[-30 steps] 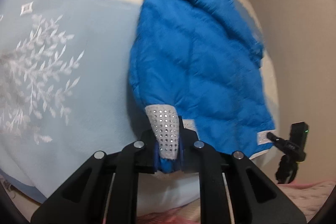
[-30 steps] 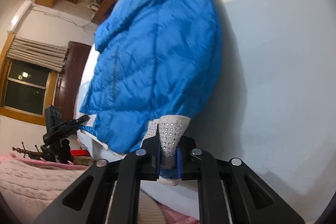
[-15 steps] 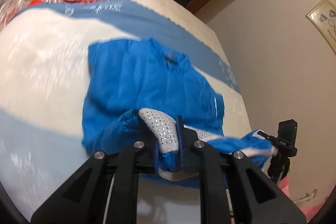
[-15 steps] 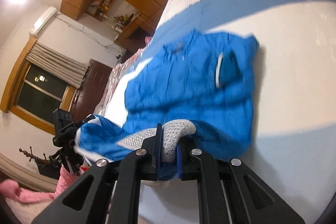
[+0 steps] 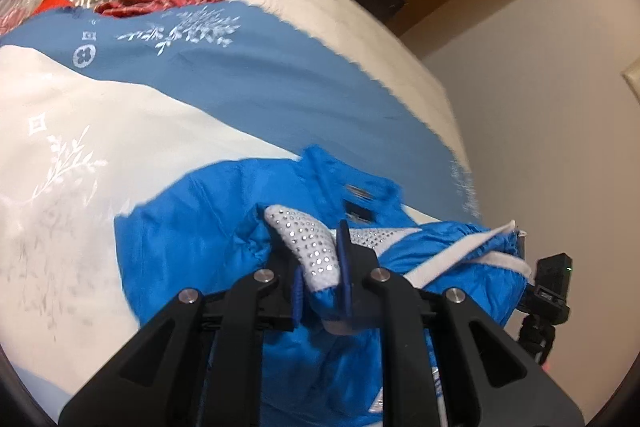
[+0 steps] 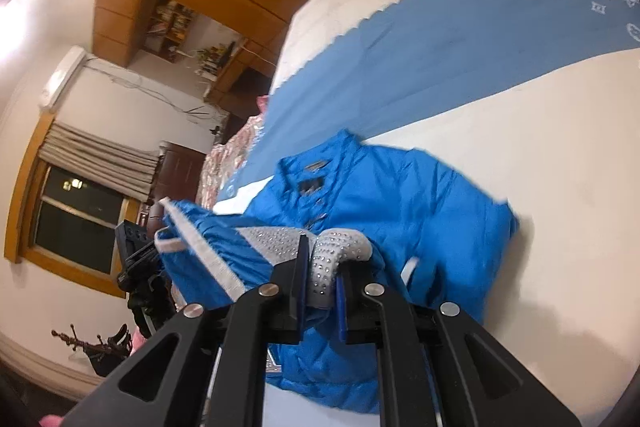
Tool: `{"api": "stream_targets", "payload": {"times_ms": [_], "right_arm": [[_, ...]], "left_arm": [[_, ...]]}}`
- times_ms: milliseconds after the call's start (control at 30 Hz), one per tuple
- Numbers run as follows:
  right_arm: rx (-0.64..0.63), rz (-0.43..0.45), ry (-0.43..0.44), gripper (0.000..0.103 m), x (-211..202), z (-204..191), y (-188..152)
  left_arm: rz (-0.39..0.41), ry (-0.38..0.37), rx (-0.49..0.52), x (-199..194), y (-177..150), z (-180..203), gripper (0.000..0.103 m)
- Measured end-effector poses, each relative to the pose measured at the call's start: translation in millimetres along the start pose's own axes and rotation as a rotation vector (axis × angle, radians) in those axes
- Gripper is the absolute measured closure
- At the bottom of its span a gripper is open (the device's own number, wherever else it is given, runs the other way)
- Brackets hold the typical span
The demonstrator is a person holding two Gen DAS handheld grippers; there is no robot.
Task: Fold large clothes
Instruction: 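Lift the hem with both grippers and fold it toward the collar, then lay the folded hem onto the jacket and open both grippers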
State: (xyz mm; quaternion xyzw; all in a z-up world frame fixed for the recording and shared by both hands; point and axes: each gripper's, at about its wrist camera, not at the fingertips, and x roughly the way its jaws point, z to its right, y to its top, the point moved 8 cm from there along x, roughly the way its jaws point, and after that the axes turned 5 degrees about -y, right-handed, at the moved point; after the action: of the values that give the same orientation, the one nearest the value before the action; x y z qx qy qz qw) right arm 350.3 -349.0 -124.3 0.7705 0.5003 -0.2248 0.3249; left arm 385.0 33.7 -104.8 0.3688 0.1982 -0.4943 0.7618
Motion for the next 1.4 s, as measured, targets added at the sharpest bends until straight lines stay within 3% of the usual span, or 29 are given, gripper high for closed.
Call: {"api": "stream_targets", "payload": {"times_ms": [167, 400, 467, 500, 567, 600, 633, 700, 800, 900, 967, 1033, 1067, 1133, 1267, 1367, 1400], "right_arm": [[0.067, -0.053, -0.058, 0.092, 41.0, 30.6, 11.2], [0.086, -0.069, -0.046, 0.084, 46.8, 39.2, 9.3], [0.062, -0.065, -0.039, 0.081, 36.7, 32.1, 6.0], [0.054, -0.064, -0.033, 0.074, 31.4, 28.7, 4.0], [0.017, -0.034, -0.049, 0.054, 16.4, 22.0, -0.4], [-0.005, -0.017, -0.064, 0.047, 10.4, 19.7, -2.2], [-0.031, -0.005, -0.071, 0.047, 4.1, 16.9, -6.0], [-0.057, -0.009, -0.085, 0.047, -0.5, 15.2, -14.7], [-0.104, -0.040, -0.180, 0.047, 8.1, 20.0, -31.3], [-0.126, -0.088, -0.259, 0.047, 26.3, 27.9, -46.9], [-0.146, -0.096, -0.292, 0.056, 35.1, 29.5, -53.4], [-0.182, -0.084, -0.358, 0.079, 37.5, 27.1, -54.0], [-0.192, -0.076, -0.365, 0.084, 35.9, 24.3, -52.6], [-0.186, -0.043, -0.325, 0.096, 23.4, 13.2, -45.1], [-0.194, 0.041, -0.329, 0.099, 2.0, -0.9, -23.0], [-0.134, 0.066, -0.313, 0.099, 1.2, 2.3, -7.1], [-0.131, 0.062, -0.347, 0.099, 7.5, 7.8, -3.3]], "left_arm": [[-0.058, 0.111, -0.047, 45.3, 5.5, -41.2, 0.089], [-0.088, 0.076, -0.090, 49.3, 2.4, -51.9, 0.083], [-0.094, 0.049, -0.077, 38.7, 2.6, -45.8, 0.074], [-0.100, 0.022, -0.073, 30.5, 1.2, -41.8, 0.070], [-0.083, 0.002, -0.059, 12.8, -1.7, -36.2, 0.043], [-0.073, -0.004, -0.041, 2.4, -4.1, -33.4, 0.039], [-0.064, -0.006, -0.014, -8.8, -8.0, -32.0, 0.039], [-0.051, 0.055, 0.032, -22.6, -17.2, -38.2, 0.039], [-0.076, 0.175, 0.098, -22.8, -37.9, -52.6, 0.039], [-0.102, 0.204, 0.115, -13.4, -55.1, -57.9, 0.044], [-0.090, 0.229, 0.142, -9.0, -61.9, -54.4, 0.066], [-0.087, 0.244, 0.168, -7.6, -67.3, -50.1, 0.089], [-0.070, 0.257, 0.192, -7.1, -67.7, -44.0, 0.094], [-0.034, 0.278, 0.237, -8.2, -63.3, -31.8, 0.097], [0.078, 0.266, 0.261, -21.7, -39.8, -5.5, 0.098], [0.101, 0.281, 0.238, -13.5, -23.2, -2.7, 0.098], [0.096, 0.303, 0.238, -8.0, -20.6, -5.7, 0.098]]}}
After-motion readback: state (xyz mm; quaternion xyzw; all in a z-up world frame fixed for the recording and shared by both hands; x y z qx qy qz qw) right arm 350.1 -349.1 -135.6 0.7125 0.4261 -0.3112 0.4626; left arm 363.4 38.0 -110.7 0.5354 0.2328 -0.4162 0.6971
